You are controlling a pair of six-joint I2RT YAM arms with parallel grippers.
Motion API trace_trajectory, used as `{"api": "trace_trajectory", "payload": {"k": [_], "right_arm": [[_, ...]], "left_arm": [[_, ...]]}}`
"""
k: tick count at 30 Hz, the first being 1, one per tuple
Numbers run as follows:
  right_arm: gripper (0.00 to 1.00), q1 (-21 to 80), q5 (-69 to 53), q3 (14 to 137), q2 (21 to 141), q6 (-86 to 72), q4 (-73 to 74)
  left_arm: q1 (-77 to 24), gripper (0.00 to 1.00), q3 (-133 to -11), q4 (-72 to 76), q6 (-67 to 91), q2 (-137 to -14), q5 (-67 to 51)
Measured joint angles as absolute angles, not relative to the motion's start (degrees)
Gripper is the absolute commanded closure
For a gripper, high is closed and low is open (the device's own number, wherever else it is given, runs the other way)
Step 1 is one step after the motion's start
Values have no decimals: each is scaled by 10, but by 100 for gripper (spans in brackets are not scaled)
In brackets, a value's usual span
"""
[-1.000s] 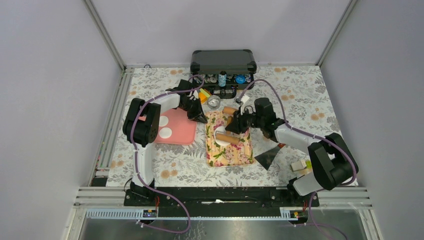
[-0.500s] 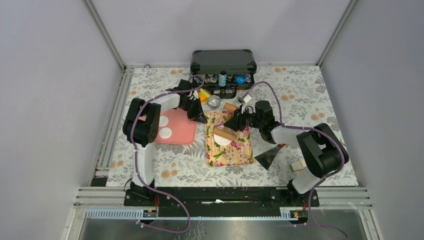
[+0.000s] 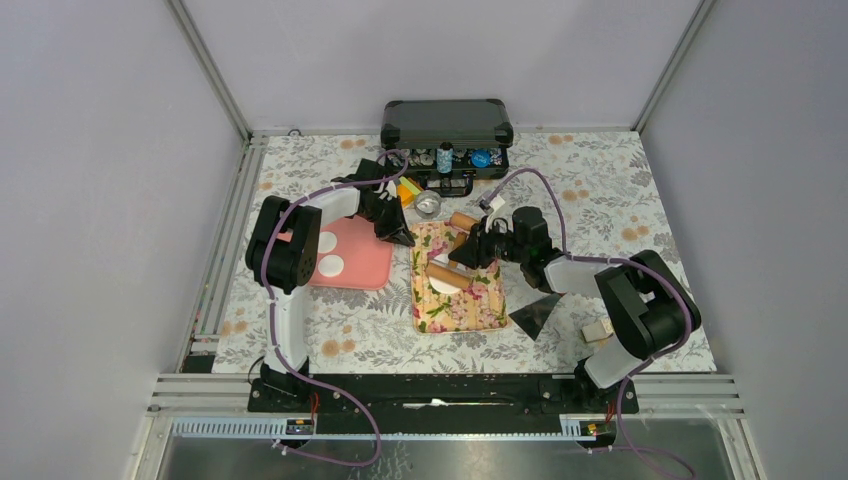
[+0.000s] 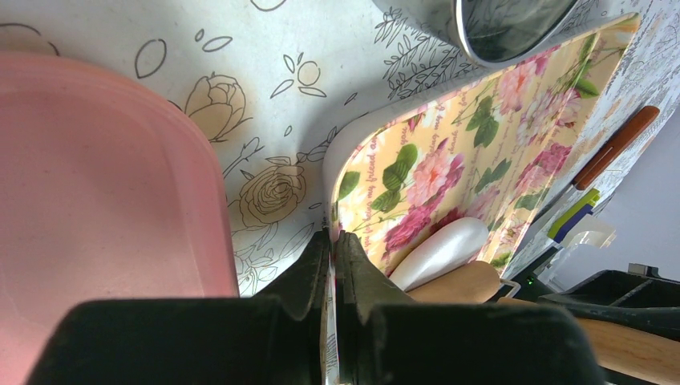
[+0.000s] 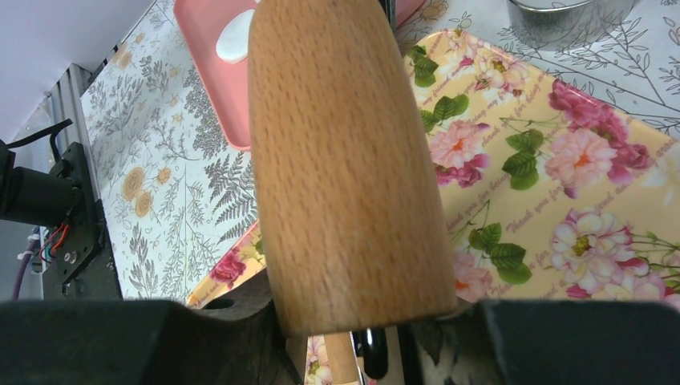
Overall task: Roll out the dumpling wrappers from the dough
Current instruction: Flatten out the dough on the work surface.
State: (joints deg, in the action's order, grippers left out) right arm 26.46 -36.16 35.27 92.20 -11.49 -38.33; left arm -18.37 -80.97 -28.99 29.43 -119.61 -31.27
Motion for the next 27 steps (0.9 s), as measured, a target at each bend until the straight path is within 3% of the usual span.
{"api": "trace_trajectory", "payload": {"k": [22,27], "right_arm": [[100,293,-427,331,905,-156,-319],[100,304,-424,342,849,-77,-231]], "left_arm": [[-184,100,-810,-290,294,-1196,-313],[-184,100,-810,-290,289,-1196,-313]]}}
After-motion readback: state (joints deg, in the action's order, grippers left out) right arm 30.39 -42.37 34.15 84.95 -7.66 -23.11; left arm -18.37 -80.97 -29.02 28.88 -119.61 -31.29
